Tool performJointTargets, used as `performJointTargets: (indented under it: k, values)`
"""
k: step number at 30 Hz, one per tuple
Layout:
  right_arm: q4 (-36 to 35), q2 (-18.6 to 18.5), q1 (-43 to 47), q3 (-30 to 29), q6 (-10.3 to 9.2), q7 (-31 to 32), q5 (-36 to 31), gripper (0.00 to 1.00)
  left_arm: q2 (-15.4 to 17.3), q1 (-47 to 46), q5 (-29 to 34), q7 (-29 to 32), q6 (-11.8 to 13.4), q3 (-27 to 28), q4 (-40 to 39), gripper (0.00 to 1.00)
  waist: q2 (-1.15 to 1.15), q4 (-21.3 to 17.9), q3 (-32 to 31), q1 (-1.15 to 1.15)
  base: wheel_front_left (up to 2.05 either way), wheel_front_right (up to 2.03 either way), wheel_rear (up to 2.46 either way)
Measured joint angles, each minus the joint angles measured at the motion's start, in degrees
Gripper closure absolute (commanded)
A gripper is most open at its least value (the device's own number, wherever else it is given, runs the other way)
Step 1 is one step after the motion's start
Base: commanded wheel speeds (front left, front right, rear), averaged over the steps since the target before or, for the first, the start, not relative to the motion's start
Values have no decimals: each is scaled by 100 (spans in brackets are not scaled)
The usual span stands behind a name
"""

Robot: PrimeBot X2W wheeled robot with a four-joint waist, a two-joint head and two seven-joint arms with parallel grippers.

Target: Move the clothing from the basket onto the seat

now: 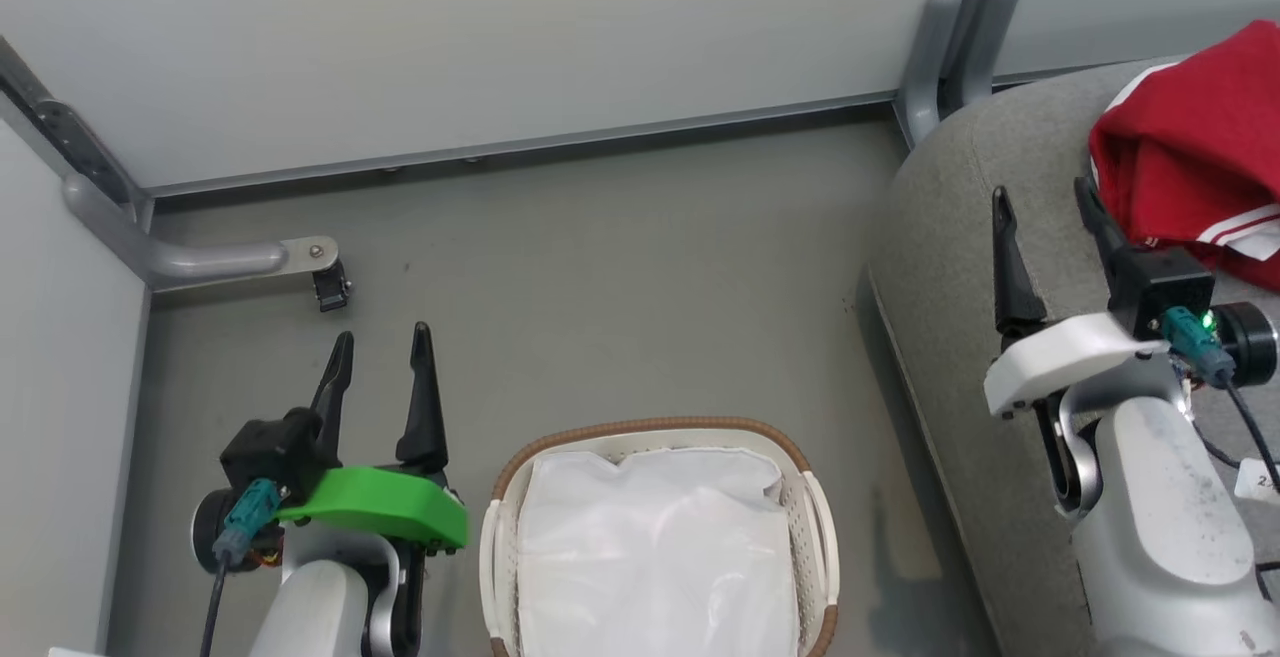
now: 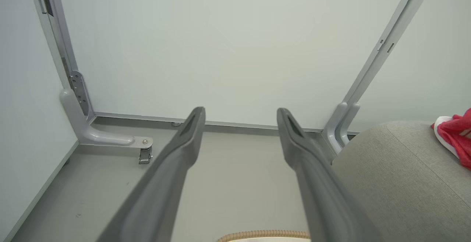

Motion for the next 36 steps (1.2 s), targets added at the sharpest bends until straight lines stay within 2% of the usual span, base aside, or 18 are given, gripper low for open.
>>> performJointTargets:
  k: [4, 8, 15, 26, 36]
  values:
    - [-197, 64, 423, 253, -1, 1, 157, 0, 0, 359, 2, 0, -5, 248, -11, 0, 0, 122, -202, 0, 0, 0, 0]
    - [-377, 79, 790, 584, 0, 1, 645, 0, 0, 694, 20, 0, -33, 426, -34, 0, 0, 207, -372, 0, 0, 0, 0]
    - [-624, 75, 1416, 745, 0, 1, 1011, 0, 0, 1096, 13, 1, -44, 516, -145, 0, 0, 285, -567, 0, 0, 0, 0]
    - [-682, 77, 2000, 778, -1, 1, 931, 0, 0, 1350, -57, 0, 26, 523, -289, 0, 0, 266, -655, 0, 0, 0, 0]
    - [-659, 77, 2093, 843, 0, 1, 880, 0, -1, 1406, -101, 0, 34, 479, -193, 0, 0, 197, -676, 0, 0, 0, 0]
